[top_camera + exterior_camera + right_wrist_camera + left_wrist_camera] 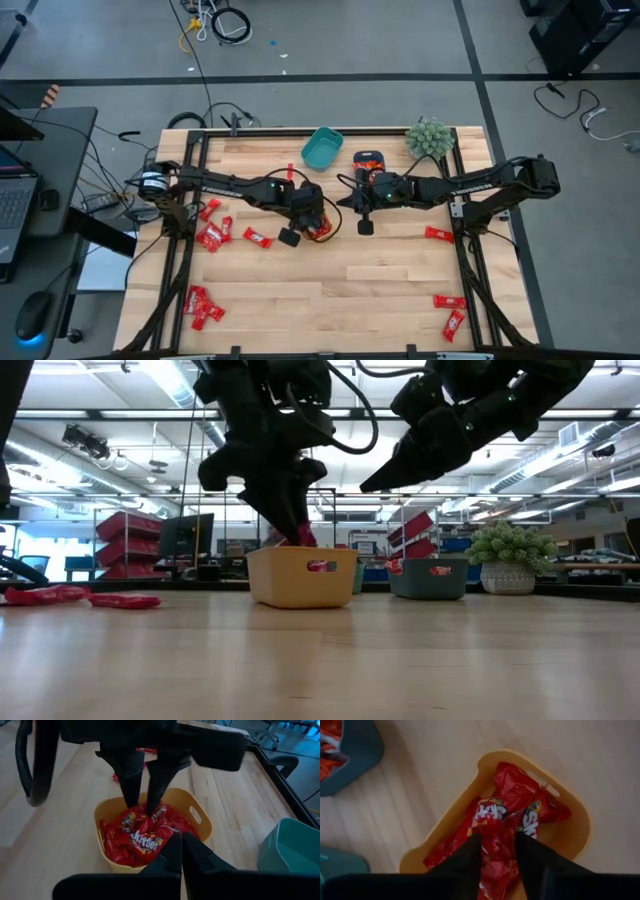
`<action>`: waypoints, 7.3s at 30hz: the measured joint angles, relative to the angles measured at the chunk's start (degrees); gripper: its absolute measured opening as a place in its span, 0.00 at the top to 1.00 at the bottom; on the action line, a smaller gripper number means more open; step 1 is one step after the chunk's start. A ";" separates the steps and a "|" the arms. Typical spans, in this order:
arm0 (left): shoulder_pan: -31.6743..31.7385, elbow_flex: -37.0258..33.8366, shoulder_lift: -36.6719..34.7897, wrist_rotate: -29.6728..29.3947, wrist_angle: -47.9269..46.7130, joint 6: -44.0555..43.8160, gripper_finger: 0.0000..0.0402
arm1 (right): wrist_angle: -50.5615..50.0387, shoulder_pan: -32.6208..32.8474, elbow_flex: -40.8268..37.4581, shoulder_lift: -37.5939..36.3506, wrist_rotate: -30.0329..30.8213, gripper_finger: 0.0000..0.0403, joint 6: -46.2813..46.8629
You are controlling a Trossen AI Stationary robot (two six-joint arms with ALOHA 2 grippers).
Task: Sort candy
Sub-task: Put the red candy into the yellow bin
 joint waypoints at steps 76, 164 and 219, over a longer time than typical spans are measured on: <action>-15.90 -34.72 -21.24 5.64 -30.07 -95.63 0.50 | -0.06 -0.07 0.00 0.00 -0.25 1.00 -0.17; 4.06 4.39 -1.81 -6.08 -17.66 -18.26 0.65 | 0.37 -0.07 0.00 0.00 -0.26 1.00 -0.04; -48.93 -9.19 -11.80 11.00 -28.08 -132.55 1.00 | 23.98 20.50 3.13 16.00 6.34 1.00 11.74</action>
